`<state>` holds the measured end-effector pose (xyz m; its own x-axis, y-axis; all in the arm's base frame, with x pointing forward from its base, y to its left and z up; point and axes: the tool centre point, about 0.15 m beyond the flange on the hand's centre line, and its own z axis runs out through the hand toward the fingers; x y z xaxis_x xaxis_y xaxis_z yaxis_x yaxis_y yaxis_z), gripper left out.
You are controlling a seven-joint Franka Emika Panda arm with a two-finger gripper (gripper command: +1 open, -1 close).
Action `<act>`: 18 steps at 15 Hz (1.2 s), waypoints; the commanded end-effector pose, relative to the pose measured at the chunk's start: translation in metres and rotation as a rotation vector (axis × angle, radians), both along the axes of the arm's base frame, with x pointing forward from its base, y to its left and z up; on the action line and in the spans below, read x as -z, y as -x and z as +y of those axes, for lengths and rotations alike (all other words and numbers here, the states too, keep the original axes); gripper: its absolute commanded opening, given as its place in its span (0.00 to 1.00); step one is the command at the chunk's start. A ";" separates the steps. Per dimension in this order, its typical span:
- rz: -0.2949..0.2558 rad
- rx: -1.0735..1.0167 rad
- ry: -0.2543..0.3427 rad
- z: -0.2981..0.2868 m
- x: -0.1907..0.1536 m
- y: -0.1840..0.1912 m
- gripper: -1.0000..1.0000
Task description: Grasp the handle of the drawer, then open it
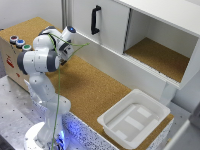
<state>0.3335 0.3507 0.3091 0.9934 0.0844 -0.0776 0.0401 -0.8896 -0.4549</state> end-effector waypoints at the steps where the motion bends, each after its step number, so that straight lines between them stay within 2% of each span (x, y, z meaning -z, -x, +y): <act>1: 0.009 0.007 -0.088 0.006 0.017 -0.007 1.00; 3: 0.008 0.002 -0.085 0.007 0.017 -0.008 1.00; 4: 0.007 0.014 -0.079 0.006 0.017 -0.009 0.00; 16: 0.026 0.002 -0.102 0.008 0.022 -0.005 0.00; 18: 0.039 0.015 -0.125 0.008 0.022 -0.005 0.00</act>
<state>0.3381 0.3576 0.3025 0.9935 0.0700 -0.0896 0.0179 -0.8744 -0.4849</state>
